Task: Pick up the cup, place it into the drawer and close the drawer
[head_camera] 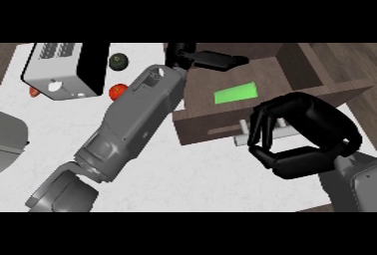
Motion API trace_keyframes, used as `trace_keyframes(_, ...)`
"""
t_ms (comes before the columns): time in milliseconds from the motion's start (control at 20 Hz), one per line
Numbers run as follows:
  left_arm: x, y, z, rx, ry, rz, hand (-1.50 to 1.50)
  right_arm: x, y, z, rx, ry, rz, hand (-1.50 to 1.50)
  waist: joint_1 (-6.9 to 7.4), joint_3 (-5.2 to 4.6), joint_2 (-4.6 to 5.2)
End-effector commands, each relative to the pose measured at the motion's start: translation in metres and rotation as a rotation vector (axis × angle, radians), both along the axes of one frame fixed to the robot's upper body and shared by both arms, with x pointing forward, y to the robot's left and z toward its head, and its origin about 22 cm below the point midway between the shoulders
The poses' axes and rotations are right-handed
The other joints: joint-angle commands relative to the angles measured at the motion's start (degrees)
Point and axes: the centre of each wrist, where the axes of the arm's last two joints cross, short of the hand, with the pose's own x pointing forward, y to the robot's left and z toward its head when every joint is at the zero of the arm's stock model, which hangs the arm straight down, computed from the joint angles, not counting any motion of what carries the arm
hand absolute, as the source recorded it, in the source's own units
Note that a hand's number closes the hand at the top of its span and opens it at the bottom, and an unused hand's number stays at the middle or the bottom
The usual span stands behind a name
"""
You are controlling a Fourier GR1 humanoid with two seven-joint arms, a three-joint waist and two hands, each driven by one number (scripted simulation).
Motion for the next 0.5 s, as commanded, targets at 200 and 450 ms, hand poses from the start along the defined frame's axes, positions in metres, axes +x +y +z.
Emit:
trace_keyframes(200,0.001,0.003,-0.005,-0.073,-0.018,0.076,-1.50,-0.009,-0.019,-0.013,-0.434,0.035,-0.025,-1.50,4.15,0.06,-1.05)
trace_keyframes(450,-0.001,0.012,-0.020,-0.118,-0.005,0.062,-1.50,-0.018,-0.020,-0.051,-0.581,-0.039,-0.163,-1.50,8.23,0.12,-1.62)
